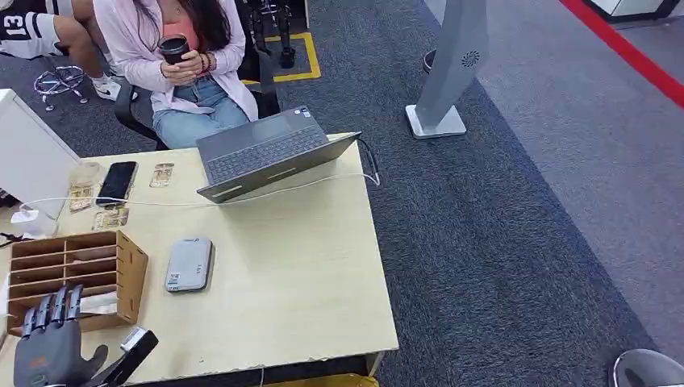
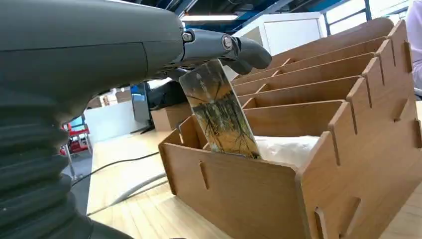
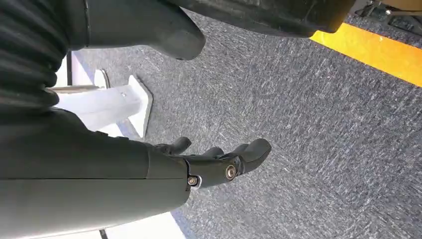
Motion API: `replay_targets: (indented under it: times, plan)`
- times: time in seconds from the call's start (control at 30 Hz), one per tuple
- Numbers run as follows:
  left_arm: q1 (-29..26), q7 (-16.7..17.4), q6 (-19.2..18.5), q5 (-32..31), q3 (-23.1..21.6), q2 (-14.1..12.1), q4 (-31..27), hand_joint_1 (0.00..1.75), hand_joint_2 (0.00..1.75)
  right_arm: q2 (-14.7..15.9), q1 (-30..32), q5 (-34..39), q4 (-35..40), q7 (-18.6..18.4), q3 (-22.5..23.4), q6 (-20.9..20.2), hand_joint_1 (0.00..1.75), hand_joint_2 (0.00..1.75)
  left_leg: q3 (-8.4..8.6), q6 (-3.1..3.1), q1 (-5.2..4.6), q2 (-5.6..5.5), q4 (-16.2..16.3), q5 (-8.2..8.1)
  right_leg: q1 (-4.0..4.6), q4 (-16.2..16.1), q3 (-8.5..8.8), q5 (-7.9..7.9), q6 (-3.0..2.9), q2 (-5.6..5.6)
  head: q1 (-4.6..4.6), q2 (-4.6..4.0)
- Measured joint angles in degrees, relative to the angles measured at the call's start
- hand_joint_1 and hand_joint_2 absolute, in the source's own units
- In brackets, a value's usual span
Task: Pass the card to the sensor for recognition and then transmit it.
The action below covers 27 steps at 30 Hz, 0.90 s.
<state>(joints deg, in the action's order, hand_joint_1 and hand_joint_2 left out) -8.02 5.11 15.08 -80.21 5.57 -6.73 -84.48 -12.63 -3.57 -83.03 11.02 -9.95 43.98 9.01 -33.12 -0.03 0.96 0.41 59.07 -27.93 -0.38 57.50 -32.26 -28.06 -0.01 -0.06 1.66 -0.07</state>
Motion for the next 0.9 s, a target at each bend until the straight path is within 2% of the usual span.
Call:
replay_targets:
  times: [0.5,0.53,0.63,0.77,0.9]
  plan:
    - [0.14,0.00,0.02,0.00,0.02,0.09,0.44,0.00,1.75,-0.02,0.00,-0.02,0.00,0.00,0.00,-0.02,0.00,1.75,0.00,0.00,0.00,0.00,0.00,0.00,0.00,0.00,0.00,0.00,0.00,0.00,0.02,0.00]
    - [0.14,0.00,0.07,0.00,0.04,0.09,0.44,1.75,1.75,-0.02,0.00,-0.11,0.00,-0.02,0.00,-0.04,0.00,1.75,0.00,0.00,0.00,0.00,0.00,0.00,0.00,0.00,0.00,0.00,0.00,0.00,0.02,0.00]
    - [0.14,-0.02,0.88,-0.09,0.24,0.09,0.44,1.75,1.75,-0.02,0.00,-0.20,0.00,0.00,0.00,-0.13,0.00,1.75,0.00,0.00,0.00,0.00,0.00,0.00,0.00,0.00,0.00,0.00,0.00,0.00,0.02,0.00]
    - [0.14,-1.42,4.65,-0.15,0.68,0.37,0.44,1.75,1.75,-0.04,0.00,-0.31,0.00,0.00,0.00,-0.26,0.00,1.75,-0.01,0.00,0.00,0.00,0.00,0.00,0.00,0.00,0.00,0.00,0.00,0.00,0.02,0.00]
    - [0.13,-2.12,4.81,0.04,0.92,0.72,0.44,1.75,1.75,-0.04,0.00,-0.37,0.00,0.02,0.00,-0.52,0.00,1.75,-0.02,0.00,0.00,0.00,0.00,0.00,0.00,0.00,0.00,0.00,0.00,0.00,0.02,0.00]
